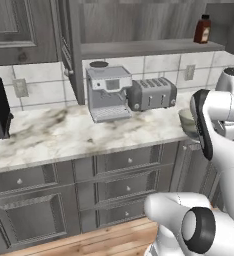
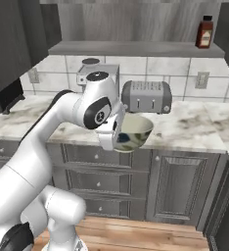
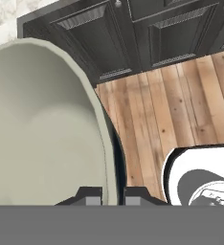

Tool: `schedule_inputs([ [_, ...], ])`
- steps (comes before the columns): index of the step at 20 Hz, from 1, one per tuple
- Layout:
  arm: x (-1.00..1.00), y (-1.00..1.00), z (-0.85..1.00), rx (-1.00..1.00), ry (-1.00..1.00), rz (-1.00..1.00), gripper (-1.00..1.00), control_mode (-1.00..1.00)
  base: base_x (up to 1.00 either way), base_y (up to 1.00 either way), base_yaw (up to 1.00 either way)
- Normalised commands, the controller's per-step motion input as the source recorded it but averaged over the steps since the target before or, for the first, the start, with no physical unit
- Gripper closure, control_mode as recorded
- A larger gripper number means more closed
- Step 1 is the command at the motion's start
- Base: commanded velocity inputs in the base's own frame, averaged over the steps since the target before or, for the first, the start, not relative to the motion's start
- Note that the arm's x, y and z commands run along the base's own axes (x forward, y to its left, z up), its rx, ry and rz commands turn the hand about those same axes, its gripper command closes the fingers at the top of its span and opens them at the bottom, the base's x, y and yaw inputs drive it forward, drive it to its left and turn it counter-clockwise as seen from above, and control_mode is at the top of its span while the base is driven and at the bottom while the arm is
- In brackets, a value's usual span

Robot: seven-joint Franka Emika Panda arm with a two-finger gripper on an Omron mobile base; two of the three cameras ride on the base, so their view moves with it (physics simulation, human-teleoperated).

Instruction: Pick the mug and place it in the sink. Pick the bowl and place it in the open cabinet and then close the cabinet.

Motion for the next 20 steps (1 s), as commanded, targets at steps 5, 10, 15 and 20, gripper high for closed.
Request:
schedule_inputs([
  [5,0.0,0.0,0.0,0.0,0.0,0.0,1.0,1.0,0.4,0.0,0.0],
  [10,0.0,0.0,0.0,0.0,0.0,0.0,1.0,1.0,0.44,-0.08,0.05],
  [15,0.0,0.0,0.0,0.0,0.0,0.0,1.0,1.0,0.6,-0.26,0.09],
  [20,0.0,0.0,0.0,0.0,0.0,0.0,1.0,1.0,0.22,-0.06,0.0],
])
